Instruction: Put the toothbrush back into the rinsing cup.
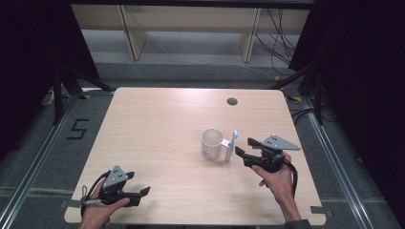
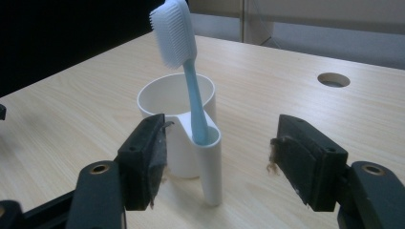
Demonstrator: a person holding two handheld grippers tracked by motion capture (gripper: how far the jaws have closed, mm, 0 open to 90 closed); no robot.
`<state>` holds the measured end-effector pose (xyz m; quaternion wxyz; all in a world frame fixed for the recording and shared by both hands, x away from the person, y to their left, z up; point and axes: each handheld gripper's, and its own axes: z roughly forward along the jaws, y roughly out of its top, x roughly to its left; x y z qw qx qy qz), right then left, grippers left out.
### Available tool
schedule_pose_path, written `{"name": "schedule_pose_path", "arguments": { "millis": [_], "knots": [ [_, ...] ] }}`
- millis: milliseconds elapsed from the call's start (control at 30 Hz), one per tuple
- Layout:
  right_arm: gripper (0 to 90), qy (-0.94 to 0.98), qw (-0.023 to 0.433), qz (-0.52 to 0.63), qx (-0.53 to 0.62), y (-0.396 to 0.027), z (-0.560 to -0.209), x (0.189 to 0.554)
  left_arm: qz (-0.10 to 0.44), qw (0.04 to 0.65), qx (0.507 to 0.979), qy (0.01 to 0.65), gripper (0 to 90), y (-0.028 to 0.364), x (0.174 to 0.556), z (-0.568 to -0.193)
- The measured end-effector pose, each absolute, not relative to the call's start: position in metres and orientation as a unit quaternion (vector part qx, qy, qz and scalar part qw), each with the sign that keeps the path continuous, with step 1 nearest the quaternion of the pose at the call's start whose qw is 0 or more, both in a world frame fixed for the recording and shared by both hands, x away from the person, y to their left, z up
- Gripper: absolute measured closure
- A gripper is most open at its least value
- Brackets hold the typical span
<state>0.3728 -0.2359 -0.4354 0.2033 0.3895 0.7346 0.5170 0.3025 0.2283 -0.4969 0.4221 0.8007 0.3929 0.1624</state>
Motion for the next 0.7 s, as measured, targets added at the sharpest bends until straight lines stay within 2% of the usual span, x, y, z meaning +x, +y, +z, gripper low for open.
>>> {"name": "schedule_pose_path", "arguments": {
  "millis": [100,133,167,200,233,267,367,433,600,700],
  "knots": [
    [34.9,0.734,0.211,0.517,0.386,-0.239,-0.435,0.371,0.161,0.424,0.798,0.397,16.7,0.228,0.302,-0.497],
    [34.3,0.730,0.194,0.520,0.399,-0.237,-0.435,0.369,0.162,0.424,0.798,0.397,16.7,0.228,0.302,-0.496],
    [34.2,0.734,0.212,0.516,0.388,-0.240,-0.436,0.370,0.162,0.427,0.796,0.398,16.7,0.228,0.302,-0.497],
    [34.0,0.729,0.194,0.521,0.400,-0.239,-0.436,0.367,0.162,0.427,0.796,0.398,16.7,0.228,0.302,-0.497],
    [33.6,0.735,0.203,0.516,0.390,-0.242,-0.436,0.368,0.161,0.427,0.796,0.398,16.6,0.227,0.302,-0.497],
    [32.7,0.732,0.188,0.517,0.401,-0.241,-0.436,0.366,0.161,0.424,0.797,0.398,16.7,0.227,0.302,-0.496],
    [31.3,0.734,0.198,0.515,0.395,-0.243,-0.437,0.365,0.162,0.423,0.798,0.397,16.7,0.228,0.301,-0.497],
    [31.1,0.736,0.188,0.509,0.405,-0.244,-0.437,0.361,0.162,0.428,0.793,0.402,16.7,0.226,0.300,-0.497],
    [30.7,0.740,0.206,0.506,0.392,-0.248,-0.441,0.360,0.165,0.426,0.794,0.401,16.7,0.226,0.300,-0.497],
    [30.5,0.734,0.185,0.510,0.408,-0.249,-0.441,0.355,0.164,0.427,0.795,0.399,16.6,0.226,0.300,-0.497]
  ]
}}
